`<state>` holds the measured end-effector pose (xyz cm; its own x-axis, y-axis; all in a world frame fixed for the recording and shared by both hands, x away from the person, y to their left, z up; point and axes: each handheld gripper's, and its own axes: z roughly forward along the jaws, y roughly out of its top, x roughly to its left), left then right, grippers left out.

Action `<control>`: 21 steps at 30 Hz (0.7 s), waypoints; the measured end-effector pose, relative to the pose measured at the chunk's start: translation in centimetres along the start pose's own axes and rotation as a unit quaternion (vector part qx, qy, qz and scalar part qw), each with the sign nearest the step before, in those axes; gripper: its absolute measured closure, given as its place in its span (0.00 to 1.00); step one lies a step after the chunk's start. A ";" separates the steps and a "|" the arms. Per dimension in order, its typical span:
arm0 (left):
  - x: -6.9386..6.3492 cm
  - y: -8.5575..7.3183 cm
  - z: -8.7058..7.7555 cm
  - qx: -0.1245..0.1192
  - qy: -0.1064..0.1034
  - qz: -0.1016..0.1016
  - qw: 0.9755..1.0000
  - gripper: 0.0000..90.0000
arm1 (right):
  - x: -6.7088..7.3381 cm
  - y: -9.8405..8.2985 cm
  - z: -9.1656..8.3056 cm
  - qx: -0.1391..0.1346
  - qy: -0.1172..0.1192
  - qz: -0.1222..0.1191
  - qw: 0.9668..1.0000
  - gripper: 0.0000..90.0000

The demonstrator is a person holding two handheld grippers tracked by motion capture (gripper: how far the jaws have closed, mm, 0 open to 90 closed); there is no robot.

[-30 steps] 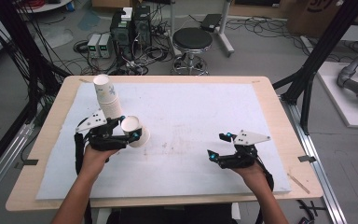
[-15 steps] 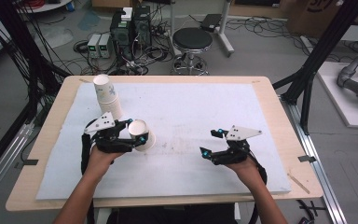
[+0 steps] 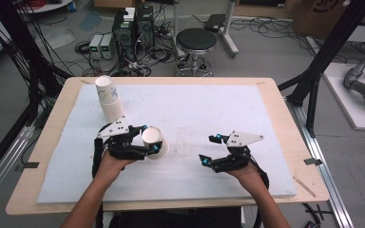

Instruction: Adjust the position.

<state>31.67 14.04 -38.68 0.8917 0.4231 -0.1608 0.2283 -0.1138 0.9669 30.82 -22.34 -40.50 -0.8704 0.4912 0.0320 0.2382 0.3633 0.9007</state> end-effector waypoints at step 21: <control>-1.4 0.1 2.7 0.024 -0.070 0.012 0.997 0.37 | 2.0 0.9 1.7 -0.006 0.055 -0.012 0.998 0.22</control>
<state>31.48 11.04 -38.88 0.9419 0.2911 -0.1677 0.2225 -0.1665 0.9606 30.09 -19.67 -40.35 -0.9183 0.3919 0.0567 0.2116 0.3645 0.9068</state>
